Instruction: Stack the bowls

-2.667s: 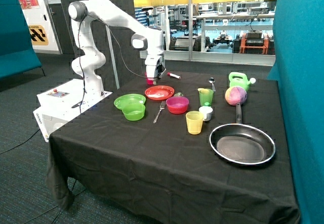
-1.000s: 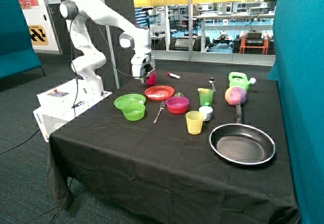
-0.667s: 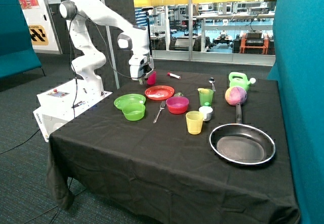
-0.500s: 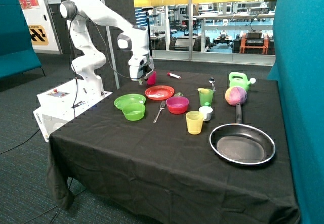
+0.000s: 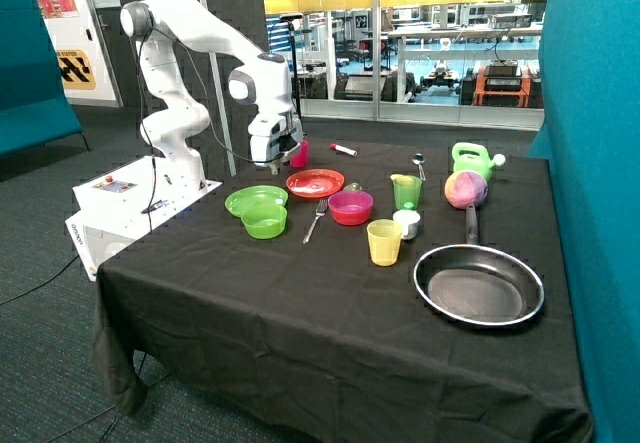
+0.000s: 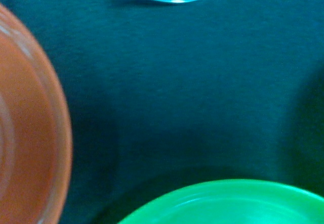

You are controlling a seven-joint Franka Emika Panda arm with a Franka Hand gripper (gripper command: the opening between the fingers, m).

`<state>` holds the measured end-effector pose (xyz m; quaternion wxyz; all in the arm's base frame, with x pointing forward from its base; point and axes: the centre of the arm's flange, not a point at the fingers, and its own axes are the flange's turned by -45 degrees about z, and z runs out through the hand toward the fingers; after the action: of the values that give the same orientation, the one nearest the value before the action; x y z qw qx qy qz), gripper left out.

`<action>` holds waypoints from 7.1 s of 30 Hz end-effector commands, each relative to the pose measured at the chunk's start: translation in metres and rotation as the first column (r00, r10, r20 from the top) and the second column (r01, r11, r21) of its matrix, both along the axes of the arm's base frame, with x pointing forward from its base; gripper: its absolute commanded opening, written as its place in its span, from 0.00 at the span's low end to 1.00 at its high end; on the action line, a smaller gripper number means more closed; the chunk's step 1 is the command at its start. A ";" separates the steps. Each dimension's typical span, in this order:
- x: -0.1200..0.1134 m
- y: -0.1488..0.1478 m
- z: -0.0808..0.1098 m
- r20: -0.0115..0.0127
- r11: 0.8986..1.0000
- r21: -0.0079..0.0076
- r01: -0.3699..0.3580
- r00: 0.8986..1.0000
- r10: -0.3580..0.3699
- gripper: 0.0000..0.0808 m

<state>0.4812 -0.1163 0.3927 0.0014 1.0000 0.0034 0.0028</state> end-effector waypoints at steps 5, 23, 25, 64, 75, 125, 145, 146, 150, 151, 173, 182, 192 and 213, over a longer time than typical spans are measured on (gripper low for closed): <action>-0.002 -0.039 -0.005 -0.006 0.999 0.003 0.048 0.999 -0.048 0.55; 0.012 -0.065 -0.017 -0.006 0.995 0.003 0.104 0.995 -0.104 0.58; 0.011 -0.064 -0.020 -0.006 0.995 0.003 0.097 0.995 -0.097 0.59; 0.006 -0.058 -0.057 -0.006 0.993 0.003 0.117 0.993 -0.117 0.56; 0.013 -0.049 -0.070 -0.006 0.994 0.003 0.109 0.994 -0.109 0.56; 0.014 -0.062 -0.091 -0.006 0.986 0.003 0.167 0.986 -0.167 0.03; 0.009 -0.062 -0.098 -0.006 0.984 0.003 0.177 0.984 -0.177 0.00; 0.009 -0.062 -0.098 -0.006 0.984 0.003 0.177 0.984 -0.177 0.00; 0.008 -0.062 -0.099 -0.006 0.985 0.003 0.173 0.985 -0.173 0.00; 0.007 -0.062 -0.099 -0.006 0.985 0.003 0.171 0.985 -0.171 0.00; 0.023 -0.049 -0.062 -0.006 0.992 0.003 0.130 0.992 -0.130 0.00; 0.035 -0.034 -0.025 -0.006 0.996 0.003 0.089 0.996 -0.089 0.00; 0.049 -0.010 0.001 -0.006 0.999 0.003 0.032 0.999 -0.032 0.00; 0.097 0.059 0.041 -0.006 0.994 0.003 -0.107 0.994 0.107 0.00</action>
<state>0.5553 -0.0831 0.4188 0.0016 0.9995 0.0311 0.0027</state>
